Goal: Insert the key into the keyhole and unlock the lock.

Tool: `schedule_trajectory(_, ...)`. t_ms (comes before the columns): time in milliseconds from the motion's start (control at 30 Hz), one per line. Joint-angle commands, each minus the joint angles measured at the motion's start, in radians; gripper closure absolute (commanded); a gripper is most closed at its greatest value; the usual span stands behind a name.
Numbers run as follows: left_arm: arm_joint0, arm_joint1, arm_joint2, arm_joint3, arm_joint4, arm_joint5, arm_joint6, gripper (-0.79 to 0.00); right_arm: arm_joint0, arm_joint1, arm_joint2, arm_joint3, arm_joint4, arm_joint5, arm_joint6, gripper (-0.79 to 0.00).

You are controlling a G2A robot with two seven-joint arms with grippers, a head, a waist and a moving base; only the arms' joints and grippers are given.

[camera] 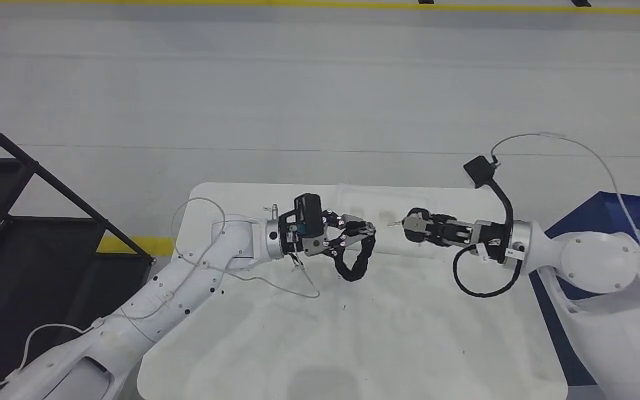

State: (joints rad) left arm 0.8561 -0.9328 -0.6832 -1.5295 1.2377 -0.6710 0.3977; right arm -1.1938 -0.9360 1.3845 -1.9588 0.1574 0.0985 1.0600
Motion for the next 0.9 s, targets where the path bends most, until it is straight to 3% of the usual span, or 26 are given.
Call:
schedule_trajectory(0,0.007,-0.003,-0.004,-0.009,0.038,0.025,0.02,0.0,0.02,0.002,-0.006,-0.025,-0.012,0.038,0.035,0.0)
schedule_trajectory(300,0.027,-0.034,0.024,0.027,0.215,0.167,0.195,0.0,0.096,0.01,-0.056,-0.13,-0.127,0.166,0.102,0.0)
schedule_trajectory(867,0.047,-0.072,0.007,0.069,0.227,0.178,0.229,0.0,0.128,0.018,-0.115,-0.151,-0.267,0.219,0.08,0.0)
